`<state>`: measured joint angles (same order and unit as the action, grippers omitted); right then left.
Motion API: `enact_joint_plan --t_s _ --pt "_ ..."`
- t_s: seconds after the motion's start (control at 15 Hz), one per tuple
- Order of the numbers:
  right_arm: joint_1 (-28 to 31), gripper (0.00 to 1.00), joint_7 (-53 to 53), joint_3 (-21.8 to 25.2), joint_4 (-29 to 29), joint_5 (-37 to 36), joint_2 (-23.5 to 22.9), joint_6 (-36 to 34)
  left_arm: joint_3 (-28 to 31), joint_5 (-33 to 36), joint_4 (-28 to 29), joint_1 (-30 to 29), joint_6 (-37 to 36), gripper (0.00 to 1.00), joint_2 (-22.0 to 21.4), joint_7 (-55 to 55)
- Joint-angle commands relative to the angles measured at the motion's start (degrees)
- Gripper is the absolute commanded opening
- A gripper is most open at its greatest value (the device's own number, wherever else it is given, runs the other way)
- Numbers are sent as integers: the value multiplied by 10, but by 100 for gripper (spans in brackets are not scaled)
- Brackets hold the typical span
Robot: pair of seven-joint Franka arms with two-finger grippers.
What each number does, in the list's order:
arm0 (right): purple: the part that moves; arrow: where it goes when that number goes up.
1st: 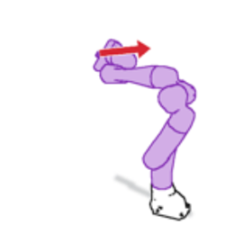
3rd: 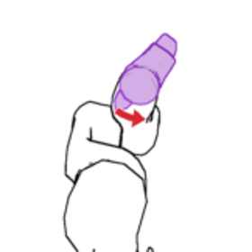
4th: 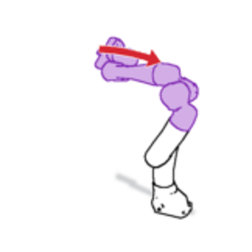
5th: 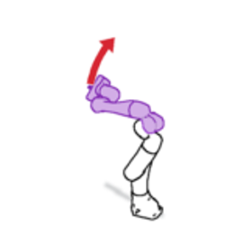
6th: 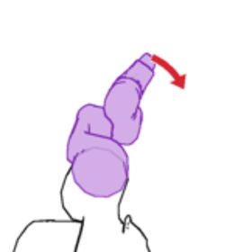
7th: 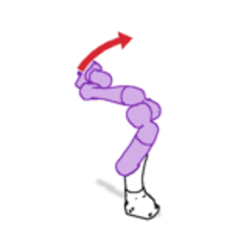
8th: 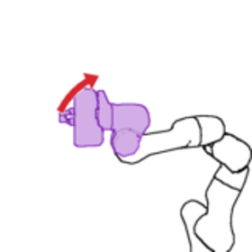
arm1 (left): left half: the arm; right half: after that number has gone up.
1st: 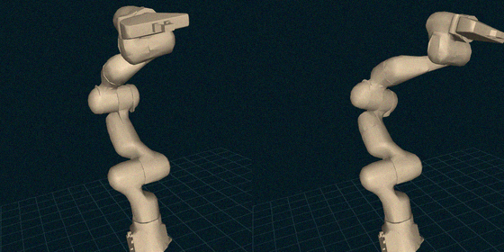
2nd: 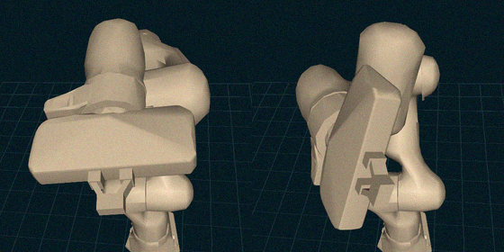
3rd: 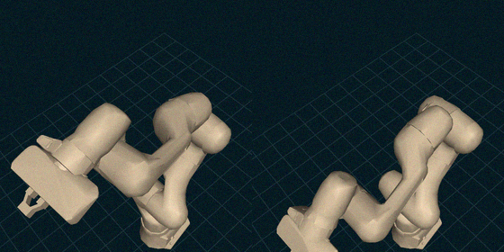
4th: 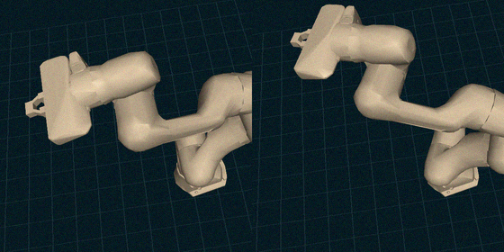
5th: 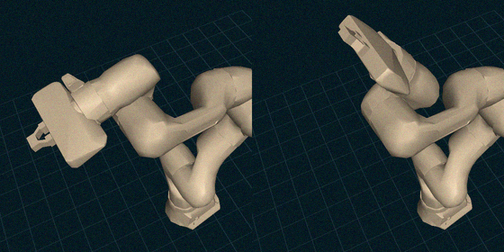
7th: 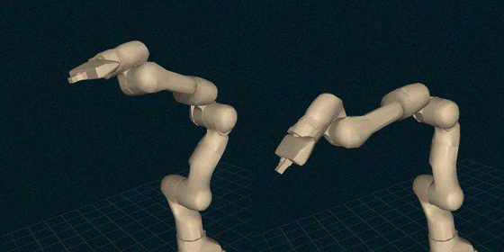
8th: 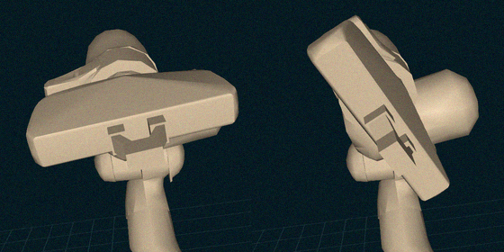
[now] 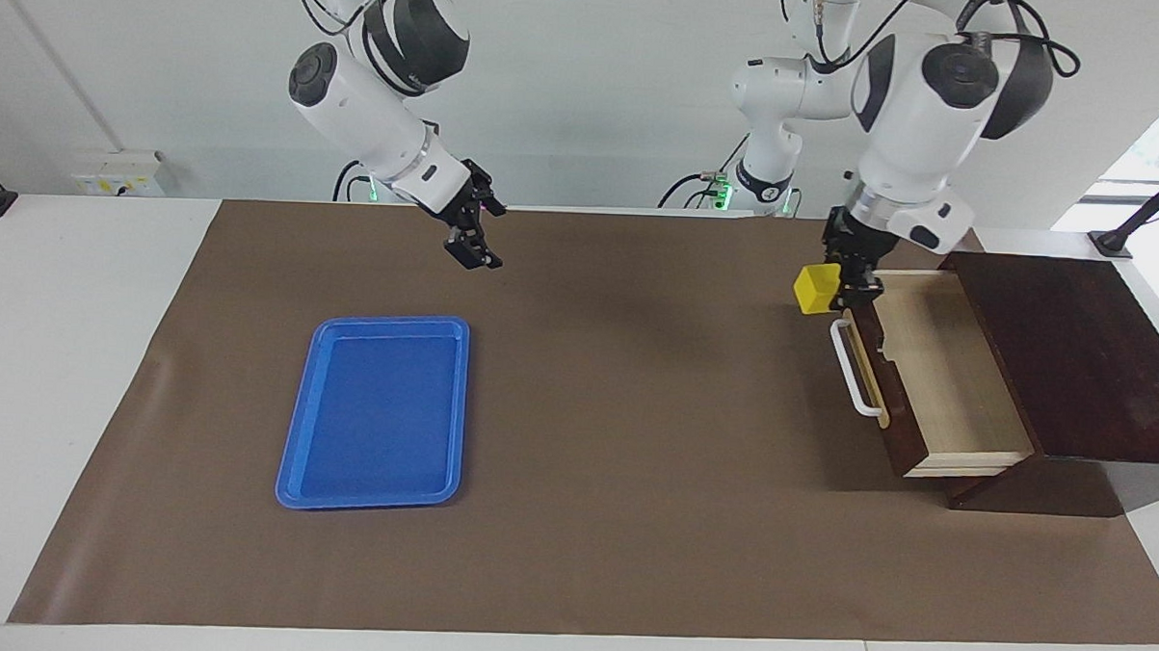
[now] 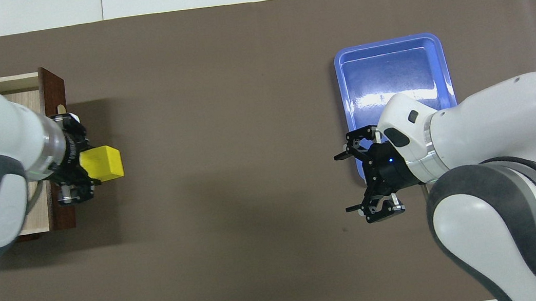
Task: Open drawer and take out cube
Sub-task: 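Carry the cube with the left gripper while the right gripper approaches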
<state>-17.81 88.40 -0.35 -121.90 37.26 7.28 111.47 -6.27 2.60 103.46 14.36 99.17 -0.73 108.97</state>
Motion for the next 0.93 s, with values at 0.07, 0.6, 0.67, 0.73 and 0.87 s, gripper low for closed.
enact_joint_plan --t_s 0.07,0.6,0.67,0.73,0.87 --pt "-29 100 88 3 -1 82 -44 50 13 -3 25 85 13 0 27 89" --pt "-120 100 136 3 -17 188 -89 147 11 -22 45 133 73 0 29 293" --pt "-139 100 136 3 -18 208 -93 165 10 -22 52 138 80 0 28 302" --pt "-146 100 135 3 -18 213 -96 190 10 -23 58 141 82 0 25 307" --pt "-158 100 136 3 -19 234 -107 224 10 -23 68 153 84 0 20 311"
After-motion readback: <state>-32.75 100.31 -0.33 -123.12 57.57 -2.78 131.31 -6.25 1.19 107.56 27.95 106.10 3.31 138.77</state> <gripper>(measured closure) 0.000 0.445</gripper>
